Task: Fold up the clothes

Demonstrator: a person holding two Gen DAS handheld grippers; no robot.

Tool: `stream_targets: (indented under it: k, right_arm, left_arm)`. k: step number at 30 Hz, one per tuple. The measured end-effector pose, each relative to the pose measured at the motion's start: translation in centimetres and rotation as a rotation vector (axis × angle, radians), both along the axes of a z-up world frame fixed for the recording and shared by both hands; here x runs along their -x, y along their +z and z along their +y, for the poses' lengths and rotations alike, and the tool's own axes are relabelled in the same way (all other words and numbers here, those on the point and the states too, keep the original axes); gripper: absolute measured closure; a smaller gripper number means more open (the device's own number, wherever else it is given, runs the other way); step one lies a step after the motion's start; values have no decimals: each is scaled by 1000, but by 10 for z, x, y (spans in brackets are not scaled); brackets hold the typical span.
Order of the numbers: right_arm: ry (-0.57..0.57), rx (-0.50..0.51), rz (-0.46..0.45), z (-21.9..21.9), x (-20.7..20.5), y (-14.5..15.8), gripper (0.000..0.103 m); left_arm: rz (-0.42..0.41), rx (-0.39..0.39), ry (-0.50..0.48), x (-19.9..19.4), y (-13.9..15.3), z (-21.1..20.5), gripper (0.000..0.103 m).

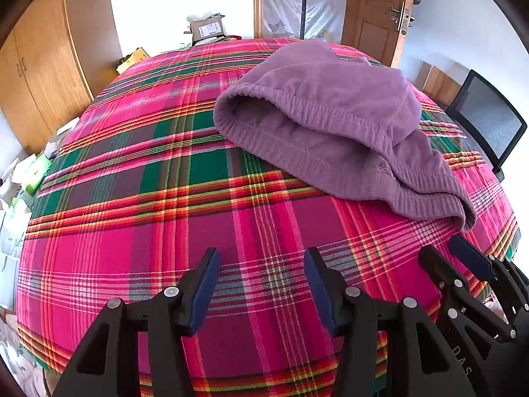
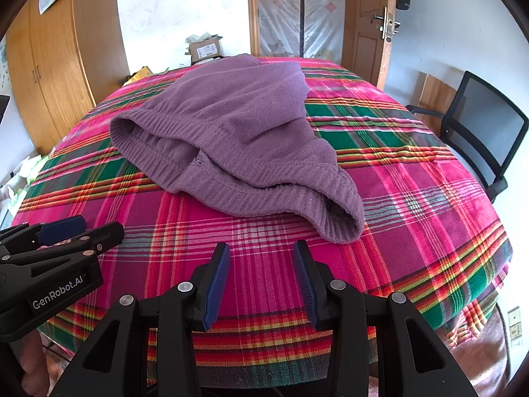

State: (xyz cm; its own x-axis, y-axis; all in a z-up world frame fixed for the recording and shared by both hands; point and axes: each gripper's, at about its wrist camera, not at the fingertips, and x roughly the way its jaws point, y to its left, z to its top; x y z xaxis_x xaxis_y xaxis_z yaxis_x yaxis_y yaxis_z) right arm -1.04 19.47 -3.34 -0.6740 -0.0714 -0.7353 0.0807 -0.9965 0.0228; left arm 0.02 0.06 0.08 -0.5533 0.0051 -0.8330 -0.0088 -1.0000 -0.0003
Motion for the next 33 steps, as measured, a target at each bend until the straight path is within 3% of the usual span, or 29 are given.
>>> stream_targets:
  k: [33]
  right_arm:
    - [-25,-12,9,-7,-7,3,61]
  left_arm:
    - [8,-6,-17,3,0,-5,49]
